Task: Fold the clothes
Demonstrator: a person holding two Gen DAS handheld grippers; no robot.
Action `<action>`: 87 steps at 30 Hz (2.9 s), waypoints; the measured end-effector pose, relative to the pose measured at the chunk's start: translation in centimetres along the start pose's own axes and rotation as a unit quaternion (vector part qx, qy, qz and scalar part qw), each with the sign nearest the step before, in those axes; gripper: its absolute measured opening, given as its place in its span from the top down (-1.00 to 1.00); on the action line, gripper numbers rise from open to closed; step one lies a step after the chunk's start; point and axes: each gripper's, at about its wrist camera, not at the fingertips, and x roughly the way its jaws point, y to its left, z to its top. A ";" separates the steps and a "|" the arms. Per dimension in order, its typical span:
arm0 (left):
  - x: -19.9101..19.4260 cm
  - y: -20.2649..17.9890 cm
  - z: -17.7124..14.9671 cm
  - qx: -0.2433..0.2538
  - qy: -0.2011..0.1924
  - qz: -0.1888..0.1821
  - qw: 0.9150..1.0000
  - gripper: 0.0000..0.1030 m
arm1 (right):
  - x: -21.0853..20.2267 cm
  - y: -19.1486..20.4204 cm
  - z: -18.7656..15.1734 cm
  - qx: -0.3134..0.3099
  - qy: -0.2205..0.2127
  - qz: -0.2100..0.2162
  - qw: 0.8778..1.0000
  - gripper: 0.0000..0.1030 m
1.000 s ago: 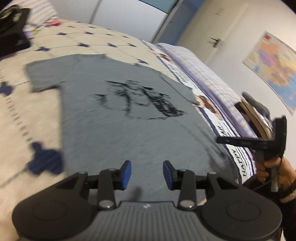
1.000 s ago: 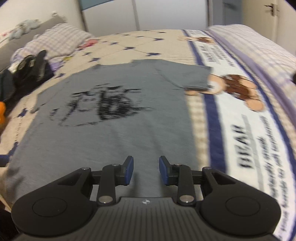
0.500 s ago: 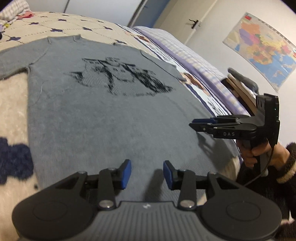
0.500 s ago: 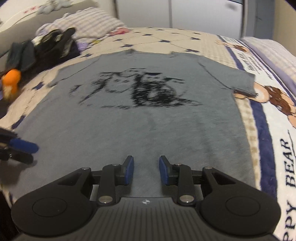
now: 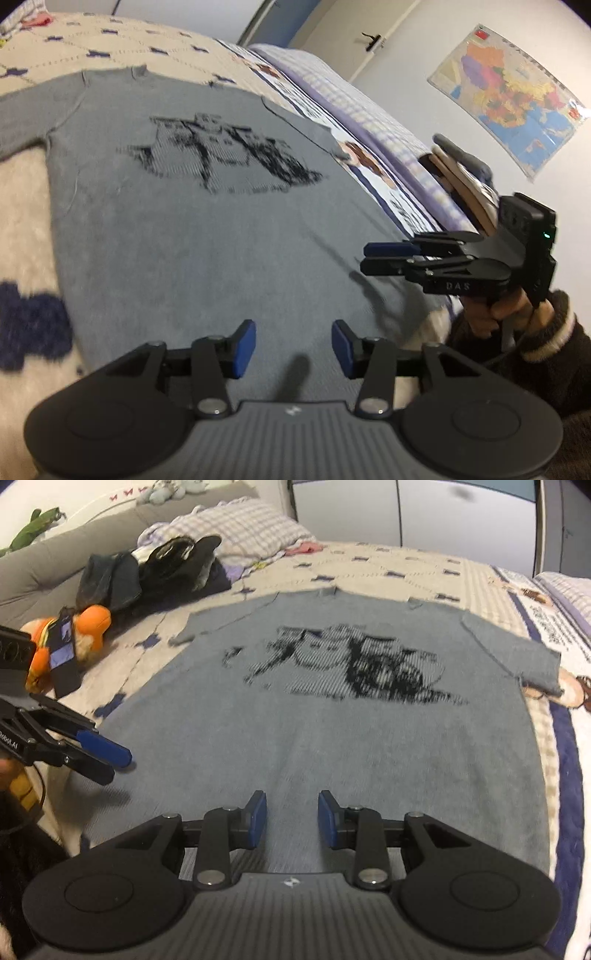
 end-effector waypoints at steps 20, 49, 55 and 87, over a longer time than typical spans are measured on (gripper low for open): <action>1.4 0.8 0.9 0.034 -0.051 0.098 0.993 0.05 | 3.6 3.6 -0.3 -0.105 -0.024 -0.053 0.993 0.35; 2.4 -0.3 0.4 0.089 -0.058 0.074 0.992 -0.03 | 2.4 -8.5 -0.1 0.094 -0.052 -0.191 0.976 0.28; -0.4 1.0 -1.7 0.081 -0.065 0.065 0.992 -0.03 | 0.7 -11.1 -1.4 0.135 -0.051 -0.211 0.967 0.28; 5.7 -4.6 5.1 0.063 -0.058 0.055 0.995 -0.23 | -5.2 -14.5 -4.4 0.325 -0.004 -0.135 0.936 0.28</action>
